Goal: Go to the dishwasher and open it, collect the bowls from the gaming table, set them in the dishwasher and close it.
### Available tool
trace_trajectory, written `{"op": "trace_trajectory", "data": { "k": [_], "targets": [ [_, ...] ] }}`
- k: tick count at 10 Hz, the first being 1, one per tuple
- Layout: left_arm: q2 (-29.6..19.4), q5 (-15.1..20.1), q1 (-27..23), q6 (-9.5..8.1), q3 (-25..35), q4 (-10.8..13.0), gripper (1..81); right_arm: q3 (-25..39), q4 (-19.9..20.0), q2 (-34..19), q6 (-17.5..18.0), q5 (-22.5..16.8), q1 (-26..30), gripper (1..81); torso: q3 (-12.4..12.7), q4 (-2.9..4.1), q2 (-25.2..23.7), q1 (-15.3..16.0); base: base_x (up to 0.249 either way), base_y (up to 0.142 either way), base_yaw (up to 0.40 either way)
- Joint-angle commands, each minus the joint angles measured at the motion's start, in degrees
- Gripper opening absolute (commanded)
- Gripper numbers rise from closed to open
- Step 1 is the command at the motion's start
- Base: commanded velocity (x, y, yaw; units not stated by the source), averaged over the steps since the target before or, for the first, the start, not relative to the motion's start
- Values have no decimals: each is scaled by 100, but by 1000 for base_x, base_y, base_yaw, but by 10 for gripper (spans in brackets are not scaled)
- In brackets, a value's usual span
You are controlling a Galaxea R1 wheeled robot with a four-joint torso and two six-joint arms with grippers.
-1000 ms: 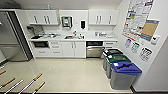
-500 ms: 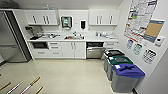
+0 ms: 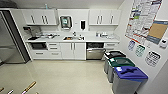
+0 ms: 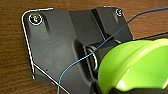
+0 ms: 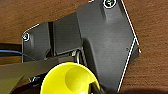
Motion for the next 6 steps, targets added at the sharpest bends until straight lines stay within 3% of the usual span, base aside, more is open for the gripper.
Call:
{"op": "trace_trajectory", "data": {
  "k": [1,6],
  "targets": [
    [-58,166,-131,9,-19,46,10,4,-48,-33,-11,-259,195,10,0,0,0,0,140,-75,0],
    [-58,166,-131,9,-19,37,10,-13,-48,-33,-11,-250,169,10,0,0,0,0,140,-75,0]
  ]
}}
